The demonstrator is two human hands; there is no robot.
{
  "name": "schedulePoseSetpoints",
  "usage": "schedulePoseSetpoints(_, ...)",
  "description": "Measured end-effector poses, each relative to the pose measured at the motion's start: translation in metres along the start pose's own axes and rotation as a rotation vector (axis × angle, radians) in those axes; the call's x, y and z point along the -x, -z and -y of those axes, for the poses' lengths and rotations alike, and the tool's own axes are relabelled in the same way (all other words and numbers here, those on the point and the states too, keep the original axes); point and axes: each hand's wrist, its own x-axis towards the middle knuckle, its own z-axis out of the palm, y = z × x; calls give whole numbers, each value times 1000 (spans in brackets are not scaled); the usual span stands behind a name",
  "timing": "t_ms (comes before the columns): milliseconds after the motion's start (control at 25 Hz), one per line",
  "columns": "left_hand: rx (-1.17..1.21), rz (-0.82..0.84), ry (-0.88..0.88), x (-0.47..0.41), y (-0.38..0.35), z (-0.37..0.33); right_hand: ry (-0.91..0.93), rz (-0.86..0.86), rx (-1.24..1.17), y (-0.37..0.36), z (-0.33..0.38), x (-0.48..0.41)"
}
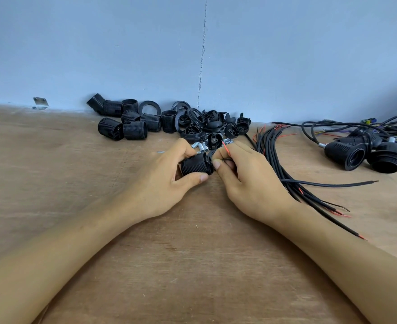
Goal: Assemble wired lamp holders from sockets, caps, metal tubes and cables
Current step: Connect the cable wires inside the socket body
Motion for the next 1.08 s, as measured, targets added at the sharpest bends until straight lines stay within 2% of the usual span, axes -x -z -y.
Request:
schedulePoseSetpoints(480,115,49,2,-1,-4,3,-16,11,54,0,2,0)
schedulePoseSetpoints(800,49,37,1,1,-1,2,-3,2,103,0,1,1)
schedulePoseSetpoints(920,101,42,21,-1,-1,1,-25,-1,33,0,-1,-1)
schedulePoseSetpoints(1080,151,59,45,-3,-1,5,-34,-98,-77,2,0,0)
